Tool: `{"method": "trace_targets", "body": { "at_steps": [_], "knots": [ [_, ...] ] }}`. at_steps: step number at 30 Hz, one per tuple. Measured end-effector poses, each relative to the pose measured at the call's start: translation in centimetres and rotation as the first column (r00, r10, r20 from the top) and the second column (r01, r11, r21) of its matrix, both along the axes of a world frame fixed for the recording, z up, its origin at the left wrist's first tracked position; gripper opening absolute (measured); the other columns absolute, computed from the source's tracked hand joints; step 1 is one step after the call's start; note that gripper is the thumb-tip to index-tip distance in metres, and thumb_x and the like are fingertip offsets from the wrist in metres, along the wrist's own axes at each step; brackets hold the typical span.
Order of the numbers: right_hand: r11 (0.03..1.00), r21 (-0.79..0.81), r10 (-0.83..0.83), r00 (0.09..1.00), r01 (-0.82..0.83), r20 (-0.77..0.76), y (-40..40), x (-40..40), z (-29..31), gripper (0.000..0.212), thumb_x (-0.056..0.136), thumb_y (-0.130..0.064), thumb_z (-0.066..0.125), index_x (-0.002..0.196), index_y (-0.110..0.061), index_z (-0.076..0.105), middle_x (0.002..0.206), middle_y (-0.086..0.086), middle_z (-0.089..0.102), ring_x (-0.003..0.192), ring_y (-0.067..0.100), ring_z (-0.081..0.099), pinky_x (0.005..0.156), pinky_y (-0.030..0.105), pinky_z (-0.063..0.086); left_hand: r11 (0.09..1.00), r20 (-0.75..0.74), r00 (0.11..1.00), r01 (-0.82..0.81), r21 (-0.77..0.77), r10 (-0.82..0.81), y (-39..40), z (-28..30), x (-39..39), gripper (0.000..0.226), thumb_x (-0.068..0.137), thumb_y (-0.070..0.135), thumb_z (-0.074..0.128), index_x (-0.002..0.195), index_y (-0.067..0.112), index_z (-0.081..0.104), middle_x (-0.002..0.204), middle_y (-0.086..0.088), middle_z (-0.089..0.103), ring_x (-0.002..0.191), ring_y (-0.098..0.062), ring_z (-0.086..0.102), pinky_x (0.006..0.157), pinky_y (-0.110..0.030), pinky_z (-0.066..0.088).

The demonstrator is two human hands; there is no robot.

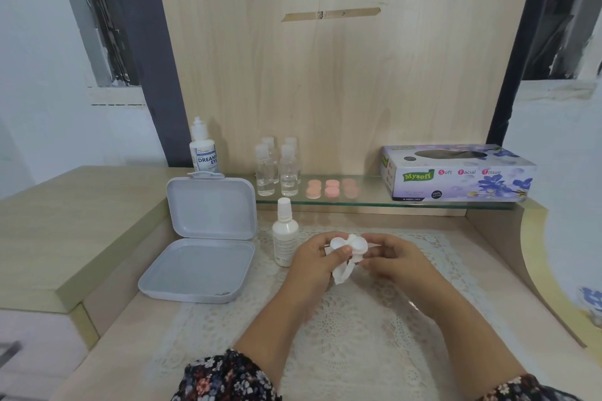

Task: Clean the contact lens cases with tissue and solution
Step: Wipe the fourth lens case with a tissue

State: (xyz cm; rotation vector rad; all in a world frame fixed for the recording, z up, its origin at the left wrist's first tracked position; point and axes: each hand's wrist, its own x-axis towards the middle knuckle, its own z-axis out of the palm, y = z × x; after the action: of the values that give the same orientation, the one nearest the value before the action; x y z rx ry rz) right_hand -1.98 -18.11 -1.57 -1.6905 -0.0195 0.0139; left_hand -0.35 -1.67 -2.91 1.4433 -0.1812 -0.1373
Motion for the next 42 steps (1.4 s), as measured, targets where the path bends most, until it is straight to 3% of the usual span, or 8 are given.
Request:
{"method": "trace_targets", "body": {
  "at_steps": [3, 6, 19, 22, 27, 34, 37, 42],
  "knots": [
    [0.963, 0.264, 0.107, 0.982, -0.063, -0.157, 0.1, 0.1, 0.2, 0.022, 0.095, -0.007, 0.053, 0.110, 0.001, 0.068, 0.103, 0.020, 0.071, 0.092, 0.033, 0.065, 0.091, 0.047, 0.051, 1.000, 0.015, 1.000, 0.014, 0.012, -0.015, -0.1, 0.1, -0.1, 0.021, 0.089, 0.014, 0.067, 0.110, 0.015, 0.069, 0.106, -0.012, 0.071, 0.094, -0.025, 0.068, 0.076, -0.034, 0.053],
    [0.912, 0.410, 0.128, 0.965, -0.023, -0.230, 0.4, -0.1, 0.7, 0.033, 0.100, -0.021, 0.045, 0.110, 0.004, 0.066, 0.098, 0.020, 0.069, 0.082, 0.028, 0.066, 0.074, 0.041, 0.056, 1.000, 0.047, 0.999, -0.016, 0.024, 0.014, -0.2, 0.2, -0.2, 0.021, 0.088, 0.014, 0.067, 0.109, 0.016, 0.069, 0.106, -0.010, 0.072, 0.100, -0.027, 0.068, 0.075, -0.030, 0.053],
    [0.911, 0.358, -0.172, 0.978, 0.205, -0.122, -0.1, 0.4, 0.0, 0.016, 0.088, -0.014, 0.065, 0.089, 0.002, 0.062, 0.086, 0.021, 0.068, 0.074, 0.028, 0.062, 0.070, 0.038, 0.051, 1.000, 0.116, 0.993, 0.001, 0.031, -0.004, -0.3, 0.2, -0.4, 0.020, 0.090, 0.006, 0.063, 0.109, 0.010, 0.068, 0.093, -0.006, 0.074, 0.080, -0.015, 0.069, 0.068, -0.025, 0.056],
    [0.948, 0.178, -0.282, 0.956, 0.263, 0.087, -0.2, 0.0, 0.4, 0.003, 0.089, -0.010, 0.066, 0.088, -0.010, 0.069, 0.084, 0.007, 0.072, 0.077, 0.020, 0.065, 0.070, 0.028, 0.051, 0.998, 0.132, 0.991, -0.016, 0.063, 0.008, -0.2, 0.2, -0.4, 0.021, 0.090, 0.005, 0.063, 0.109, 0.010, 0.068, 0.089, -0.004, 0.072, 0.076, -0.010, 0.065, 0.067, -0.020, 0.053],
    [0.928, -0.286, -0.137, 0.934, 0.237, 0.330, 0.6, -0.6, 0.5, 0.024, 0.089, -0.020, 0.066, 0.068, -0.031, 0.070, 0.074, -0.008, 0.070, 0.067, -0.001, 0.058, 0.061, 0.011, 0.043, 0.992, 0.125, 0.992, 0.000, 0.124, -0.016, -0.1, 0.1, -0.4, 0.018, 0.089, 0.003, 0.063, 0.104, 0.012, 0.068, 0.081, -0.001, 0.070, 0.073, -0.011, 0.063, 0.067, -0.021, 0.051],
    [0.775, -0.608, 0.122, 0.903, 0.172, 0.412, 0.2, -0.8, 0.5, 0.027, 0.081, -0.008, 0.068, 0.082, -0.034, 0.065, 0.080, -0.016, 0.065, 0.085, -0.003, 0.058, 0.070, 0.009, 0.042, 0.965, 0.209, 0.972, 0.049, 0.259, -0.105, 0.0, 0.1, -0.8, 0.023, 0.087, 0.003, 0.062, 0.086, 0.024, 0.071, 0.077, 0.000, 0.063, 0.070, -0.010, 0.055, 0.068, -0.026, 0.049],
    [0.811, -0.524, -0.021, 0.910, 0.258, 0.415, 0.6, -0.6, 0.4, 0.026, 0.079, -0.007, 0.067, 0.081, -0.032, 0.062, 0.077, -0.010, 0.062, 0.072, 0.002, 0.057, 0.062, 0.011, 0.042, 0.980, 0.218, 0.975, -0.004, 0.199, -0.040, -0.4, 0.2, -0.8, 0.022, 0.084, -0.001, 0.065, 0.091, 0.019, 0.070, 0.081, 0.006, 0.065, 0.072, -0.006, 0.059, 0.068, -0.020, 0.049],
    [0.937, -0.146, -0.303, 0.946, 0.317, 0.114, 1.2, -0.4, 0.4, 0.012, 0.077, -0.005, 0.068, 0.085, -0.014, 0.068, 0.073, 0.005, 0.067, 0.060, 0.014, 0.062, 0.057, 0.024, 0.049, 0.986, 0.238, 0.970, -0.076, 0.151, 0.038, -0.8, 0.2, -0.8, 0.026, 0.084, -0.001, 0.067, 0.102, 0.018, 0.068, 0.090, 0.005, 0.069, 0.078, 0.000, 0.063, 0.071, -0.017, 0.051]
  ]
}}
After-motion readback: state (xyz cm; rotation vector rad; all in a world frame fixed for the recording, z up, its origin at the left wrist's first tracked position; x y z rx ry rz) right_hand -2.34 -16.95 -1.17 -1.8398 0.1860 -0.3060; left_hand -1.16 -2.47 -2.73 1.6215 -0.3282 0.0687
